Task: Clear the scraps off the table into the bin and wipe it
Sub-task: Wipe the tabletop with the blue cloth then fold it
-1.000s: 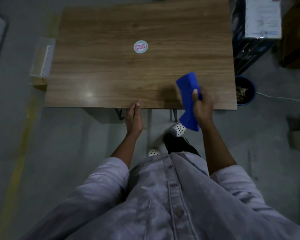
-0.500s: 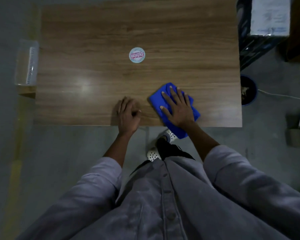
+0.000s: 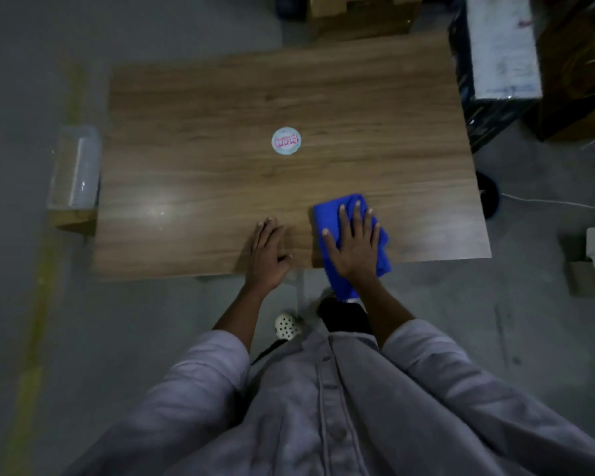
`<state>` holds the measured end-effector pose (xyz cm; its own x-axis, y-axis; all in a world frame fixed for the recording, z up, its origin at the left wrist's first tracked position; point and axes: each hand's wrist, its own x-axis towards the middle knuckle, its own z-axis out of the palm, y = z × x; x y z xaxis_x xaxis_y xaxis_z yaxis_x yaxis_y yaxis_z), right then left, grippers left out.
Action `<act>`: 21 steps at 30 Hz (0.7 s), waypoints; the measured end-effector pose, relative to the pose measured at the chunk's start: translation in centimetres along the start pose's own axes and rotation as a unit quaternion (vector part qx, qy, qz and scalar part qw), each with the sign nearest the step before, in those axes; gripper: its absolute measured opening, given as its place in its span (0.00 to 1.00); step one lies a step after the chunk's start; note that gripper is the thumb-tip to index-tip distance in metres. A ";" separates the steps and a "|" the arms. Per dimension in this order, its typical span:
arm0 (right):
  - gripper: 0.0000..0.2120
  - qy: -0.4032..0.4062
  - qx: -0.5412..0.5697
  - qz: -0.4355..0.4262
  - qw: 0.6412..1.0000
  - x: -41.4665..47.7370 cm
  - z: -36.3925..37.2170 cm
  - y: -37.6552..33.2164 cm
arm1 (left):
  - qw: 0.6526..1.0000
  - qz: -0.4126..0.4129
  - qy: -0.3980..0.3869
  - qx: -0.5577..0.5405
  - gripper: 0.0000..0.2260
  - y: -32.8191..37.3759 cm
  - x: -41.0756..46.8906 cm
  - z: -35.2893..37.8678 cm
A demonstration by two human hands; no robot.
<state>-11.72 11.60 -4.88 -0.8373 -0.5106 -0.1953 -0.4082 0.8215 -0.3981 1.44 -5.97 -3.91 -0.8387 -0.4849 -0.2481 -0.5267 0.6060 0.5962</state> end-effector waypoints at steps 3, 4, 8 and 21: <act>0.42 -0.023 -0.006 -0.037 0.999 -2.6 1.3 -1.3 | 0.999 0.022 -0.029 0.002 0.33 -0.9 -0.6 -1.0; 0.43 -0.024 -0.014 -0.038 0.999 -2.9 1.4 -1.4 | 0.999 0.030 -0.034 0.003 0.33 -1.1 -0.9 -1.3; 0.44 -0.066 -0.036 -0.051 0.996 -2.7 0.7 -0.5 | 0.997 0.049 -0.049 0.016 0.33 -2.1 -1.5 -1.5; 0.41 -0.051 -0.035 0.015 0.998 -3.1 1.2 -0.5 | 0.996 0.053 -0.056 0.048 0.33 -2.4 -2.7 -1.4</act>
<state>-8.50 12.45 -5.21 -0.8099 -0.5056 -0.2975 -0.4111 0.8510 -0.3269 5.19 -6.99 -3.64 -0.8973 -0.3448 -0.2756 -0.4414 0.7097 0.5491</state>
